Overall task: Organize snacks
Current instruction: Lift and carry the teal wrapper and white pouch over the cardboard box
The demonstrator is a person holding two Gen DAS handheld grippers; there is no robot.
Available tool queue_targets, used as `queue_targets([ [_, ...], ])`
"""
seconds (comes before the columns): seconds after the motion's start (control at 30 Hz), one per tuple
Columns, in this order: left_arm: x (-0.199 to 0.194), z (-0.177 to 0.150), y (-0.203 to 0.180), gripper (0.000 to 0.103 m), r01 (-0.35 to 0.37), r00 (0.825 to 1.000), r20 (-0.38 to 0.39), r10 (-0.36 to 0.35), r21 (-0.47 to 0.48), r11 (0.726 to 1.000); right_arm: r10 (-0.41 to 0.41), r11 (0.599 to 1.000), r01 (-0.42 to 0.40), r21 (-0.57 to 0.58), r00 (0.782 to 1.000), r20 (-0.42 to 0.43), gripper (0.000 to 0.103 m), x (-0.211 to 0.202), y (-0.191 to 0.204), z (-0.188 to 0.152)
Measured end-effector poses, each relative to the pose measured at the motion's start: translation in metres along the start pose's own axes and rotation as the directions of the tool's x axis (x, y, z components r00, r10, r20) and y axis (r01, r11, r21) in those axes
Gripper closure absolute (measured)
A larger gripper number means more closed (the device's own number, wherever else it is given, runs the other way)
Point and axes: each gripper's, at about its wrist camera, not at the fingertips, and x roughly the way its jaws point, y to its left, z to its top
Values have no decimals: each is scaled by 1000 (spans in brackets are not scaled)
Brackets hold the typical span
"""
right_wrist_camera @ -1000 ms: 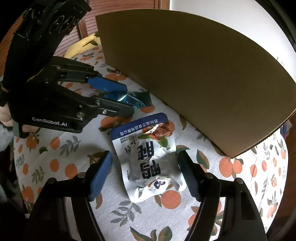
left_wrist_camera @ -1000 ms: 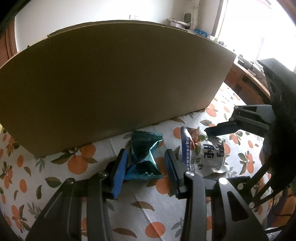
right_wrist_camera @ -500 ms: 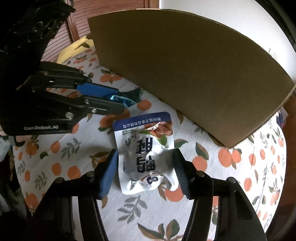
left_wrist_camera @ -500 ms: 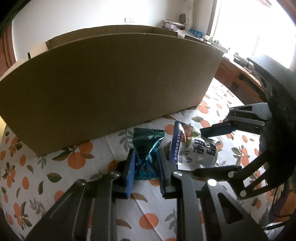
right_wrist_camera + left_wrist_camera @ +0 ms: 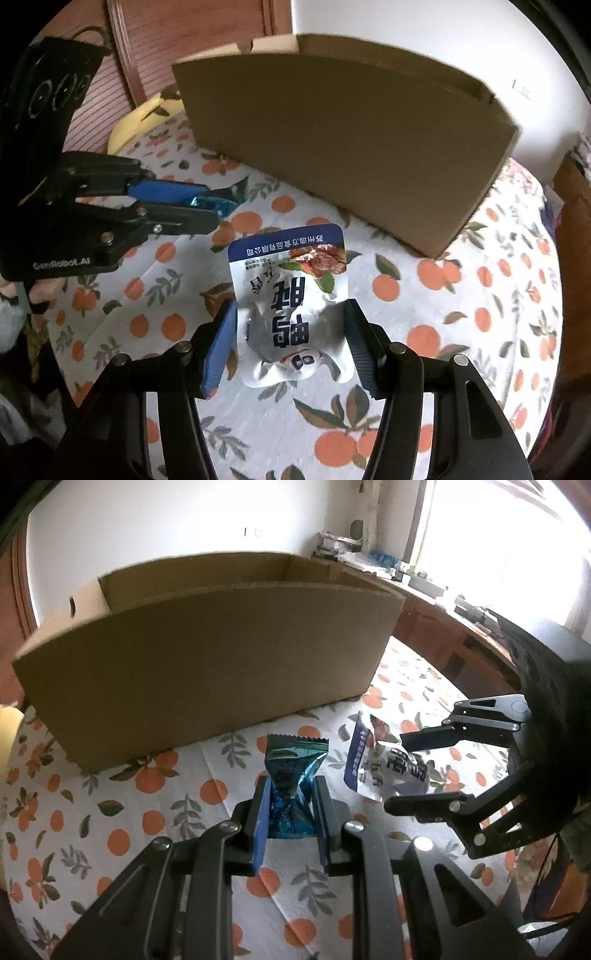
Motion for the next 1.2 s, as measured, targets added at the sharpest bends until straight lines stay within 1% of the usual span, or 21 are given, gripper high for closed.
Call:
queue_targets([
  [0.33, -49, 16, -17, 83, -30, 995, 98, 28, 27, 999, -39, 999, 35, 41, 995, 88, 44, -52, -3, -7],
  [0.7, -92, 24, -23, 83, -66, 982, 178, 59, 34, 997, -95, 994, 86, 74, 987, 133, 44, -92, -2, -12],
  [1.0, -122, 30, -25, 83, -84, 967, 244, 73, 36, 996, -148, 987, 132, 93, 972, 183, 44, -122, 7, -7],
  [1.2, -135, 32, -23, 83, -92, 960, 267, 79, 38, 995, -169, 983, 150, 103, 963, 212, 44, -135, 12, 2],
])
